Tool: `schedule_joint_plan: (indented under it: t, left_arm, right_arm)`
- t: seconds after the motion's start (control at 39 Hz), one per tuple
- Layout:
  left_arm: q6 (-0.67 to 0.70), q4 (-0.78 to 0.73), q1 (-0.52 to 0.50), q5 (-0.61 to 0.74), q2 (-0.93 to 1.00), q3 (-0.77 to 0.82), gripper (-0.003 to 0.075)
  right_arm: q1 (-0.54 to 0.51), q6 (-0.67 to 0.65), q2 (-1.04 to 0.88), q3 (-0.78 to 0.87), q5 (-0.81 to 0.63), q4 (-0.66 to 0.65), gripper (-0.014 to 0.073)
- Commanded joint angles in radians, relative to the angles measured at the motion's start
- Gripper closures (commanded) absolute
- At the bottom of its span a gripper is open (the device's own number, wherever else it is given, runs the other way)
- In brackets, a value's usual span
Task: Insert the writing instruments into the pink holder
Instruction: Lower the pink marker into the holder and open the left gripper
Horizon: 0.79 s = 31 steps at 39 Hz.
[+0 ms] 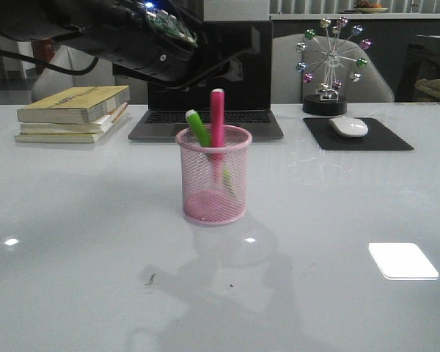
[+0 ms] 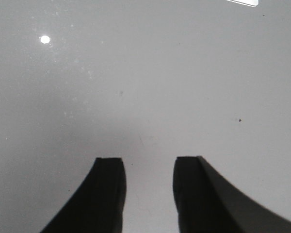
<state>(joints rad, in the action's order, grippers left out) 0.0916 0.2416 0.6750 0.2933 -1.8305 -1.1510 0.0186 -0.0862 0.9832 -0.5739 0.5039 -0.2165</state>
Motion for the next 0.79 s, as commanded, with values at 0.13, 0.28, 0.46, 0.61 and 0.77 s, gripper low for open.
schedule_joint_plan:
  t: [0.13, 0.28, 0.46, 0.61, 0.77]
  left_arm:
    - [0.008, -0.075, -0.015, 0.073, 0.097, -0.028, 0.0268]
    - [-0.002, -0.157, -0.085, 0.054, 0.175, -0.028, 0.0300]
    - [-0.002, -0.232, -0.208, -0.023, 0.279, -0.028, 0.0303]
    - [-0.002, -0.256, -0.302, -0.158, 0.371, -0.028, 0.0303]
    - [-0.002, -0.281, -0.385, -0.304, 0.473, -0.028, 0.0303]
  right_arm:
    - [-0.007, 0.008, -0.016, -0.028, -0.060, -0.022, 0.0218]
    - [-0.007, 0.008, -0.016, -0.028, -0.061, -0.022, 0.0218]
    - [-0.007, 0.008, -0.016, -0.028, -0.061, -0.022, 0.0218]
    - [-0.007, 0.008, -0.016, -0.028, -0.068, -0.022, 0.0218]
    - [-0.007, 0.008, -0.016, -0.028, -0.073, -0.022, 0.0218]
